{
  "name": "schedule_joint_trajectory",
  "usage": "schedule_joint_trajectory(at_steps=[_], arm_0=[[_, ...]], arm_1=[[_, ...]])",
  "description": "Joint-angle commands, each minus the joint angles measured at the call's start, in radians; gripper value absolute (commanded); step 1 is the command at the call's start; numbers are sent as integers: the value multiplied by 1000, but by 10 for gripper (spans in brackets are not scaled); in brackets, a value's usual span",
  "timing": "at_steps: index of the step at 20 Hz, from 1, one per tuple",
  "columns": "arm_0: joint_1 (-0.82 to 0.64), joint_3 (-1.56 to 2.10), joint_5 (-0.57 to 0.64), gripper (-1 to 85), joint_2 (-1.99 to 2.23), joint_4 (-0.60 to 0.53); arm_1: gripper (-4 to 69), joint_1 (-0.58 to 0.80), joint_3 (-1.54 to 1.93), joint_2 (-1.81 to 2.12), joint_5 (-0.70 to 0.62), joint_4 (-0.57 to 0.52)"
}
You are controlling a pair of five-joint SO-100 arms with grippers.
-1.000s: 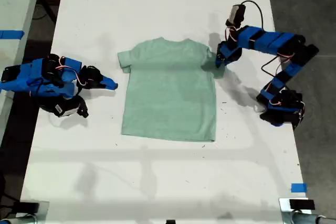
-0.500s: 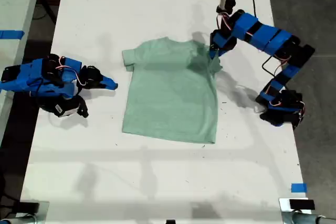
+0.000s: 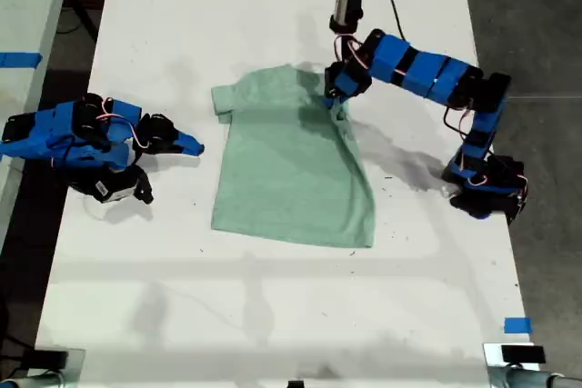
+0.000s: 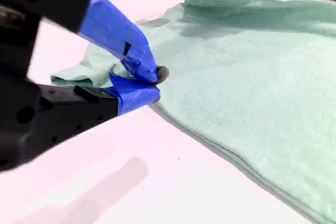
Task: Fold t shirt
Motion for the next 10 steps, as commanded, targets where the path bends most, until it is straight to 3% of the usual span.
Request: schedule_joint_trajectory(at_steps=[1,4,5,7,10], arm_0=[[3,14,-11,4,5,2],[5,14,-11,4,5,2],[5,14,-11,5,5,2],[5,14,-11,7,5,2],[11,14,-11,7,5,2]], arm_1=[[9,-64,-107,-55,-14,-71],[10,-135,-112,-140,6,-121],[43,-150,-112,-163,6,-137],[348,-169,-120,-183,-28,-152],[380,-169,-138,-138,-57,-115]])
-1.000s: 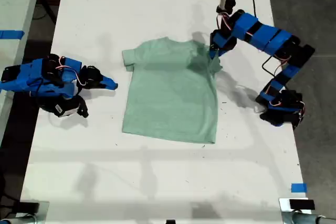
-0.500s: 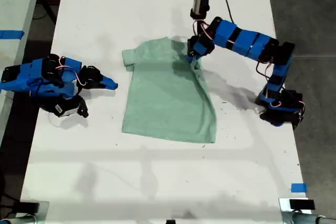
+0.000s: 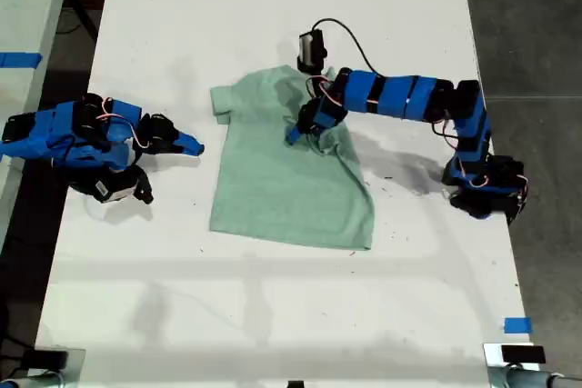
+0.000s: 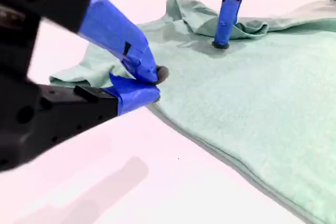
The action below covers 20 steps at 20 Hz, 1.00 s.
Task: Fold t shirt
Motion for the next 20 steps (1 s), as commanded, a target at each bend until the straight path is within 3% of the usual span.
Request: schedule_joint_trajectory(at_steps=[1,3,6,10,13,16,18,20], arm_0=[[9,14,-11,8,5,2],[9,14,-11,8,5,2],[8,14,-11,8,5,2],[8,14,-12,7,5,2],[5,14,-12,8,5,2],[3,14,-12,4,5,2],[5,15,-21,-1,5,3],[5,15,-28,-1,5,3]], arm_1=[[380,-6,-89,91,-15,44],[367,28,-95,178,20,160],[330,133,-84,371,169,479],[319,133,351,1057,288,486],[302,25,647,1525,416,477],[281,-77,1085,1928,480,396],[231,-186,1443,2335,520,252],[175,-253,1609,2376,546,225]])
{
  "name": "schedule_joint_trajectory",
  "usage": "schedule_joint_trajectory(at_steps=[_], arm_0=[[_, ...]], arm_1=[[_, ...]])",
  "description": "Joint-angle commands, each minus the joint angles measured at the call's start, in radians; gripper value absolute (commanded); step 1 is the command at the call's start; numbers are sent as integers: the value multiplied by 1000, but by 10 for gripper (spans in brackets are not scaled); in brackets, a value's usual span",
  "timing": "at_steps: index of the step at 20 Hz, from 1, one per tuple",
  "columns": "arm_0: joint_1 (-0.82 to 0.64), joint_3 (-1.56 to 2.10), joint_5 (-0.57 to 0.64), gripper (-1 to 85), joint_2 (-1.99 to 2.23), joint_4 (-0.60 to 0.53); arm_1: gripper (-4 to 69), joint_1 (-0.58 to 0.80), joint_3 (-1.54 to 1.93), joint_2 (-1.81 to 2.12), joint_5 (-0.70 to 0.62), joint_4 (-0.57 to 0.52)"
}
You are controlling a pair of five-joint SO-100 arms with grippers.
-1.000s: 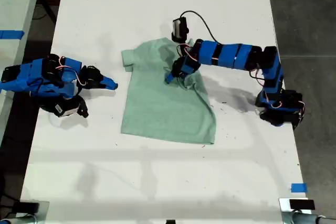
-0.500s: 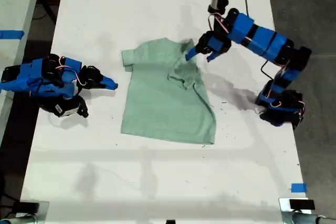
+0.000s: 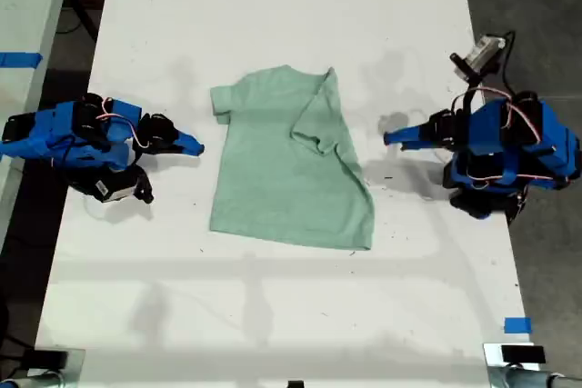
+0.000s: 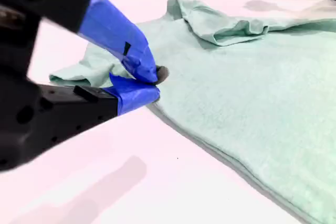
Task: Fold t shirt
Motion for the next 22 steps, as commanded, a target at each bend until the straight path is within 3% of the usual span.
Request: schedule_joint_trajectory(at_steps=[1,5,9,13,22], arm_0=[[3,15,-12,-1,5,3],[3,15,-14,-1,5,5],[3,17,-9,-1,5,3],[-9,17,-8,-1,5,3],[0,17,-17,-1,5,3]], arm_1=[[169,-81,224,123,32,-75],[135,-98,376,124,77,0],[137,-186,551,115,-46,-150],[99,-227,552,123,-227,-152],[90,-204,552,123,-212,-152]])
